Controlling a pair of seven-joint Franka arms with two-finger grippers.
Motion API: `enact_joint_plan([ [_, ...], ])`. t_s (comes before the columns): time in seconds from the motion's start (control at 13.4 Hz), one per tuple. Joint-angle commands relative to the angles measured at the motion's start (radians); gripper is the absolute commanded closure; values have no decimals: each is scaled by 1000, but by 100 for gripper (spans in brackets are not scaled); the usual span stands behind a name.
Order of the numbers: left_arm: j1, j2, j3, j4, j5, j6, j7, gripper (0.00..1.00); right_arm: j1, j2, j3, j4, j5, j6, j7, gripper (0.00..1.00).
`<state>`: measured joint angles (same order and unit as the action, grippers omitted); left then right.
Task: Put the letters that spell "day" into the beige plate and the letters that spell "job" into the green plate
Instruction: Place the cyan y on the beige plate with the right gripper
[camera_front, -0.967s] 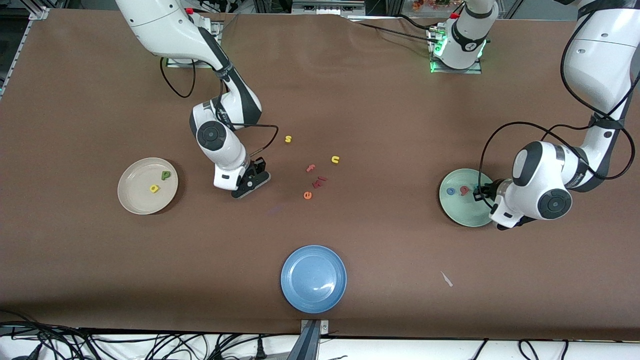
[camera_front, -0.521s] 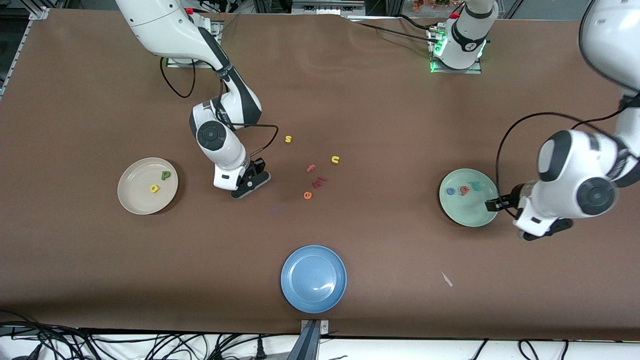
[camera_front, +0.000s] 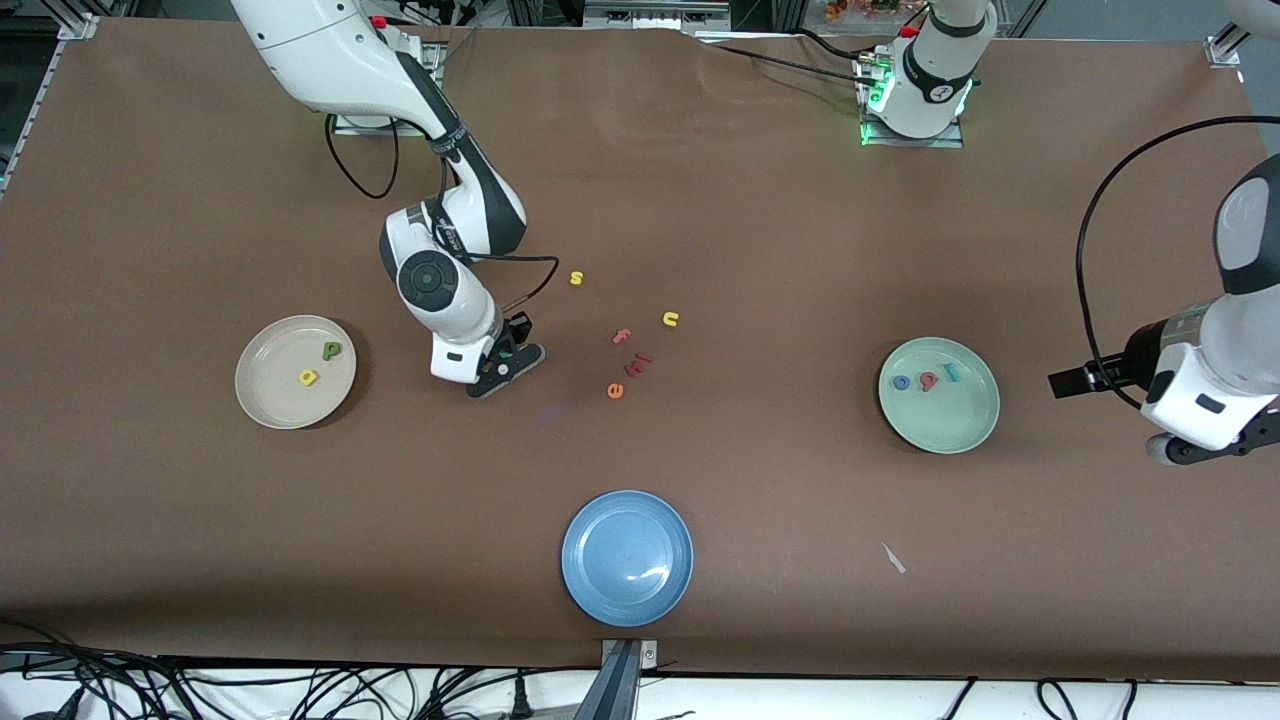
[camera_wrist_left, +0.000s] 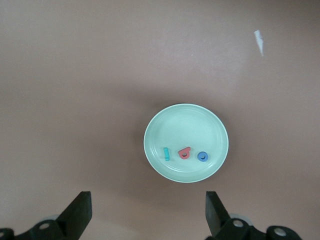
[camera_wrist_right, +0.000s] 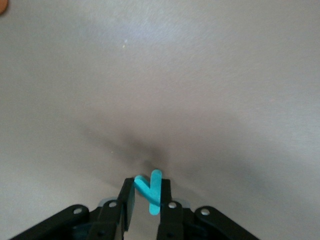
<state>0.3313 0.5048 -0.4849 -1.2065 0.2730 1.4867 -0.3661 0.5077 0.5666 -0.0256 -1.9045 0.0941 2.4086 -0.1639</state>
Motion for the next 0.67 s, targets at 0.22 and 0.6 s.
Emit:
enact_joint_plan([
  [0.22, -101, -29, 52, 56, -14, -42, 147, 0, 0, -86, -199, 16, 13, -184, 9, 98],
  [0.6, -285, -84, 351, 33, -211, -23, 209, 0, 0, -105, -371, 16, 12, -281, -11, 98],
])
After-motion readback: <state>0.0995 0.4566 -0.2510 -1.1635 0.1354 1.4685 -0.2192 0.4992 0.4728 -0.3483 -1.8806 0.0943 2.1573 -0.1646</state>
